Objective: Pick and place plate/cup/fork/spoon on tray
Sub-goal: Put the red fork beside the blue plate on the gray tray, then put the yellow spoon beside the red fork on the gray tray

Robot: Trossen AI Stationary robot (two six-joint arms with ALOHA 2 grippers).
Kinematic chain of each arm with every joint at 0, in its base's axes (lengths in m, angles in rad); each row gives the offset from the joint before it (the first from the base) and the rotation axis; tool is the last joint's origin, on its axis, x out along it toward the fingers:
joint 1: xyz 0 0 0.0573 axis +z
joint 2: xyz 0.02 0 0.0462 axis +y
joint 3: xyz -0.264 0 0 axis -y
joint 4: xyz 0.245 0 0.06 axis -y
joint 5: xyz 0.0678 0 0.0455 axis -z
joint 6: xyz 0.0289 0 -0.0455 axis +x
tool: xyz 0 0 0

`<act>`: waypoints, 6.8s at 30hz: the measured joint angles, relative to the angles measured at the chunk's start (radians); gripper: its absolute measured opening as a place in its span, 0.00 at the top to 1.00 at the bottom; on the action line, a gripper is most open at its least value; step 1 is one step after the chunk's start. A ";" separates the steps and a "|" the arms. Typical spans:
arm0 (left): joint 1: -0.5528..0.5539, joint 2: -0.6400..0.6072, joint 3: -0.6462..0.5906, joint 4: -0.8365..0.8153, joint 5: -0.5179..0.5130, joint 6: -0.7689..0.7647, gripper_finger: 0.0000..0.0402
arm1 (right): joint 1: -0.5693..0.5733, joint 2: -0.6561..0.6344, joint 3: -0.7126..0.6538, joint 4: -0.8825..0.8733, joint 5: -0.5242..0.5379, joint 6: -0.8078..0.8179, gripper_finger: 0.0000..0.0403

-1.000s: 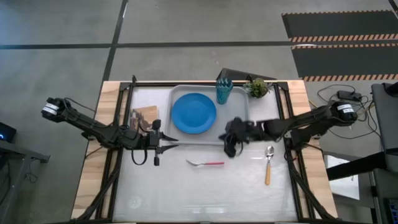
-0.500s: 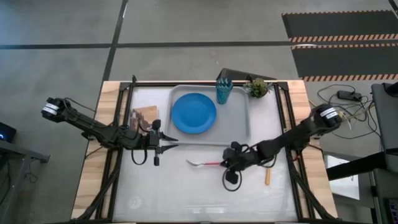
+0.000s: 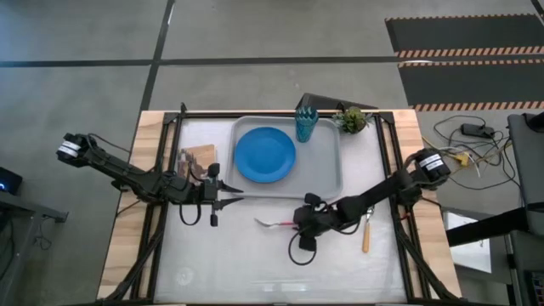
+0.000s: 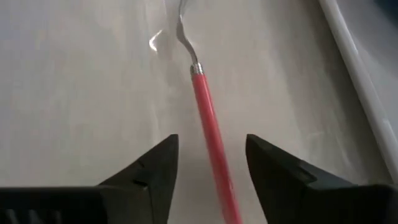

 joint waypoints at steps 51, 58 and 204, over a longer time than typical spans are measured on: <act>0.000 0.000 -0.003 -0.003 0.000 0.023 0.83 | -0.267 0.018 0.568 -1.428 0.115 0.415 0.95; 0.000 0.000 -0.003 -0.003 0.000 0.024 0.83 | -0.316 0.142 0.566 -1.423 0.108 0.402 0.95; -0.001 0.003 -0.028 0.001 -0.003 -0.087 0.83 | 0.071 -0.269 -0.046 -0.948 -0.442 1.001 0.98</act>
